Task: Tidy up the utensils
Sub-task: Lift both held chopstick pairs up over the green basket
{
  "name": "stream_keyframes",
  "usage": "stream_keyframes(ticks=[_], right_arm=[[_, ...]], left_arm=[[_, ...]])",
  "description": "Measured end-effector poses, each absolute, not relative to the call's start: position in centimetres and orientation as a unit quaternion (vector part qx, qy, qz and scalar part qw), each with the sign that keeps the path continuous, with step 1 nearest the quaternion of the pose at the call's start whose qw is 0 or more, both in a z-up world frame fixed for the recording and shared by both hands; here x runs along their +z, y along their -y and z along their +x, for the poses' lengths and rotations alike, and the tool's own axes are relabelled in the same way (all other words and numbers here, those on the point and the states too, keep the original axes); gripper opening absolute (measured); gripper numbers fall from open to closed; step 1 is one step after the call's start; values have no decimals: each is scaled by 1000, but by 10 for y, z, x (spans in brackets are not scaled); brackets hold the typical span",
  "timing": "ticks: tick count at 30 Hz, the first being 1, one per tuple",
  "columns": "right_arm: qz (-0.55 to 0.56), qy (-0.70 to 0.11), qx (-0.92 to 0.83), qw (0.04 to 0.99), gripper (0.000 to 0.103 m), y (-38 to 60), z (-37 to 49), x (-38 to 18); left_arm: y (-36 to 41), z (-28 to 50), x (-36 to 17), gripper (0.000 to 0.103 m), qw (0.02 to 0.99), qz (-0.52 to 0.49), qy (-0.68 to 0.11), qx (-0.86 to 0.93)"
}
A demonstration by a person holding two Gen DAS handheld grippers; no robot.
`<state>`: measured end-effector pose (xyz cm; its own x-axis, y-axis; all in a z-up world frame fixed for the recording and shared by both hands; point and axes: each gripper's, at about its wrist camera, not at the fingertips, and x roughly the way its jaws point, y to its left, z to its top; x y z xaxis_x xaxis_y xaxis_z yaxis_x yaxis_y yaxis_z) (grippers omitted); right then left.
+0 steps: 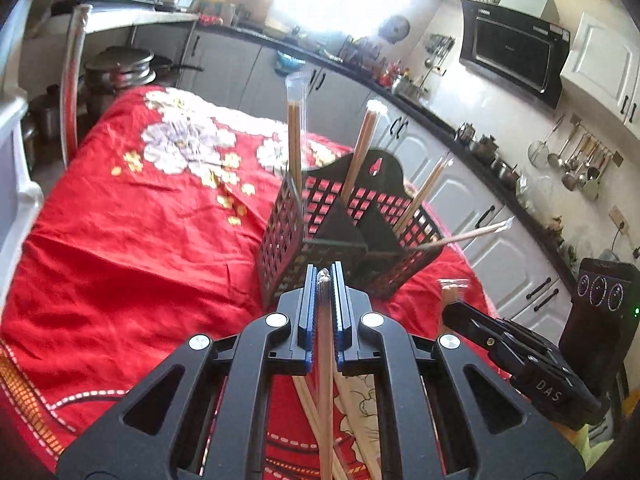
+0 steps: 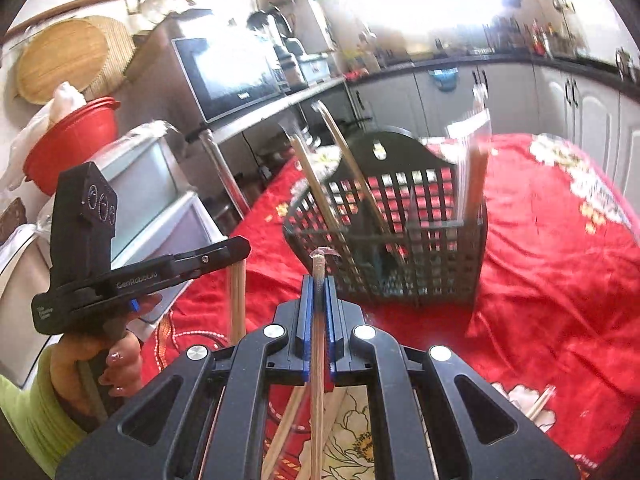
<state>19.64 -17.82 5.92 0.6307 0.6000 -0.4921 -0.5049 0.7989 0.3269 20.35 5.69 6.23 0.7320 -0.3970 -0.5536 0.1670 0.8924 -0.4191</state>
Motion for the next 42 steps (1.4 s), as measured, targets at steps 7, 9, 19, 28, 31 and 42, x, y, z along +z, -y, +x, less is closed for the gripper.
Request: stream_keyframes(ticks=[7,9,19,28,31,42], right_arm=[[72,-264,311,910,6,180,184,80],[73,-256,311,913,6,181,181,83],[71,-199,298,931,6,191,167,110],[79,-161,279,943,6,209,164,131],[81,-151,273,947,6,214,164,136],[79,-116,257,956,6,227,170,160]], left_arm=[[-68,193,84,4,924,-181,-303,-151],[-71,191,89,4,925,-184,-297,-152],[-68,188,120,4,934,-179,-262,-162],[-49,196,155,4,943,-160,-228,-180],[-43,200,165,4,945,-155,-219,-184],[-21,218,201,4,956,-143,-178,-185]])
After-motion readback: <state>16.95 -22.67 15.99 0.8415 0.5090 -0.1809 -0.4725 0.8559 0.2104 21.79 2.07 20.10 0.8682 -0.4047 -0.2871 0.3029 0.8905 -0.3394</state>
